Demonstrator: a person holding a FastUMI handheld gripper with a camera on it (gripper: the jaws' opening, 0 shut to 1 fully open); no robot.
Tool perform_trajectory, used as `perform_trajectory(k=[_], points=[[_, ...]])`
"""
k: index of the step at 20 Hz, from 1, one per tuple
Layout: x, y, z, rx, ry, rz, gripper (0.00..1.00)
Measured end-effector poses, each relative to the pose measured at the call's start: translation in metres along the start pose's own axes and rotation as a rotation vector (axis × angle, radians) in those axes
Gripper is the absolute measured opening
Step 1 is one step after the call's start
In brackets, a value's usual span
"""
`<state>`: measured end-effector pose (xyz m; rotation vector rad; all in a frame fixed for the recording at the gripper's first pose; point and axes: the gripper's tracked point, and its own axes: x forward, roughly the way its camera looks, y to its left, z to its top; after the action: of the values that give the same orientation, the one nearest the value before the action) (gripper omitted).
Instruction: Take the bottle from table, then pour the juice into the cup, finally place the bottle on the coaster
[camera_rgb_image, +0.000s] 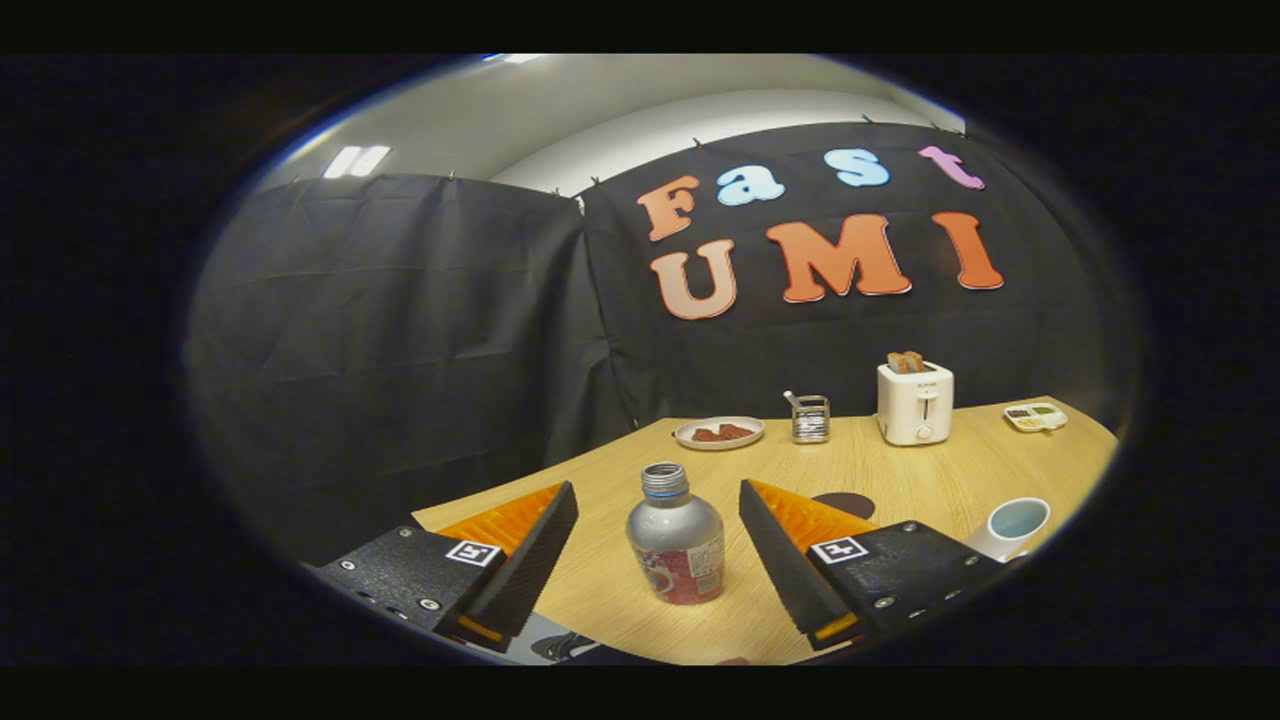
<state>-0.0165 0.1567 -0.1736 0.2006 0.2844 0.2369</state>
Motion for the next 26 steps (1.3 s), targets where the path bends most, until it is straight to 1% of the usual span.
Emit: perform_trajectory(k=[6,13,15,18,20,26], points=[[0.021,-0.004,-0.035,0.005,0.047,-0.056,0.97],[0.035,-0.009,-0.070,0.057,0.111,-0.109,0.97],[0.039,-0.011,-0.079,0.073,0.135,-0.130,0.93],[0.039,-0.013,-0.078,0.089,0.126,-0.157,0.85],[0.038,-0.014,-0.079,0.101,0.130,-0.164,0.82],[0.034,-0.021,-0.071,0.218,0.123,-0.159,0.80]])
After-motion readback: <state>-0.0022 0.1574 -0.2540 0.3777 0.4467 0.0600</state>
